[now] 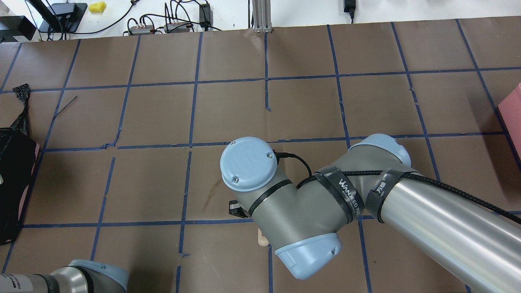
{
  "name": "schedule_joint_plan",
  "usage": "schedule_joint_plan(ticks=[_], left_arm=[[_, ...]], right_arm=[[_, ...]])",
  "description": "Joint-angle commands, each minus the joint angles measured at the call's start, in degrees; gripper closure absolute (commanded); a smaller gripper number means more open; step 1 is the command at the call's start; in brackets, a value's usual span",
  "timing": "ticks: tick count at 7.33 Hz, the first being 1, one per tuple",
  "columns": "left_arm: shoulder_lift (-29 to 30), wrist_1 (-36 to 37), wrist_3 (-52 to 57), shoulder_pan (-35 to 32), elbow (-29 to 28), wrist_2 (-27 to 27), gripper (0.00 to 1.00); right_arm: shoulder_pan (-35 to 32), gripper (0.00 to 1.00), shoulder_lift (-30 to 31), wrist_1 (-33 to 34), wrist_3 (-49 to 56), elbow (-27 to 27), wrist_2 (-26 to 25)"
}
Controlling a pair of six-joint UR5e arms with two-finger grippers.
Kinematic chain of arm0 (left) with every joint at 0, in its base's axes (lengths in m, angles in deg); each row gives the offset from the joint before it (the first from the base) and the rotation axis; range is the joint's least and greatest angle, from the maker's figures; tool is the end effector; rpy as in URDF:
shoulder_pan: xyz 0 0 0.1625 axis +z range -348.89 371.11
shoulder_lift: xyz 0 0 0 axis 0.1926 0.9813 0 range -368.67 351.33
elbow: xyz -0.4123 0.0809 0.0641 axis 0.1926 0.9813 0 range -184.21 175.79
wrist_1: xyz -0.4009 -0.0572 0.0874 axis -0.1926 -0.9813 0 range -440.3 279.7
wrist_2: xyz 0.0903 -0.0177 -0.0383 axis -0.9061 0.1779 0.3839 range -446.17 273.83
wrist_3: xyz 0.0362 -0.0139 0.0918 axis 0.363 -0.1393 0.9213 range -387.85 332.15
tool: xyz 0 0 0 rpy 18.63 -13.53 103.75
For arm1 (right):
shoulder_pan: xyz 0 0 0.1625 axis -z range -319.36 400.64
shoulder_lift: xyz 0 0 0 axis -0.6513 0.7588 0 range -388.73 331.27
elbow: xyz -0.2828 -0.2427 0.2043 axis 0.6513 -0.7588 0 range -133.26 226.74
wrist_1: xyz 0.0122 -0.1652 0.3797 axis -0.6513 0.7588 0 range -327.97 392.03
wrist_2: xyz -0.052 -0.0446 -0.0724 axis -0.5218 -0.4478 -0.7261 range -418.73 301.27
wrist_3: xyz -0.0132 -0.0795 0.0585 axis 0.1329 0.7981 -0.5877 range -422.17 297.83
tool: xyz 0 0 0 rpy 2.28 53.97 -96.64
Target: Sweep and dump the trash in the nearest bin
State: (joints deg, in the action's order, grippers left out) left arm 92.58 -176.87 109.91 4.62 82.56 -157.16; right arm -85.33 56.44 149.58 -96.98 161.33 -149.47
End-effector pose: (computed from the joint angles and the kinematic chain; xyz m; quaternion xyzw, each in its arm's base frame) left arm 0.5219 -0.2262 0.4083 -0.4274 -0.8803 0.1974 0.0594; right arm 0.3851 -0.3060 0.2906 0.0102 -0.9998 -0.0095 0.0147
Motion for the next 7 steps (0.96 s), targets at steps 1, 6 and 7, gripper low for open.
schedule_joint_plan(ticks=[1,6,7], left_arm=[[1.1,5.5,0.1,2.6,-0.3,-1.6,0.98],[10.4,11.5,-1.1,3.3,-12.0,-4.7,0.98],[9.8,12.7,-4.3,0.4,-12.5,-9.5,0.98]], right_arm=[[-0.4,0.87,-0.1,0.0,0.4,0.3,-2.9],[-0.7,0.87,0.3,0.1,2.2,2.6,-5.2],[-1.8,0.87,-0.4,1.8,2.2,2.6,-5.1]])
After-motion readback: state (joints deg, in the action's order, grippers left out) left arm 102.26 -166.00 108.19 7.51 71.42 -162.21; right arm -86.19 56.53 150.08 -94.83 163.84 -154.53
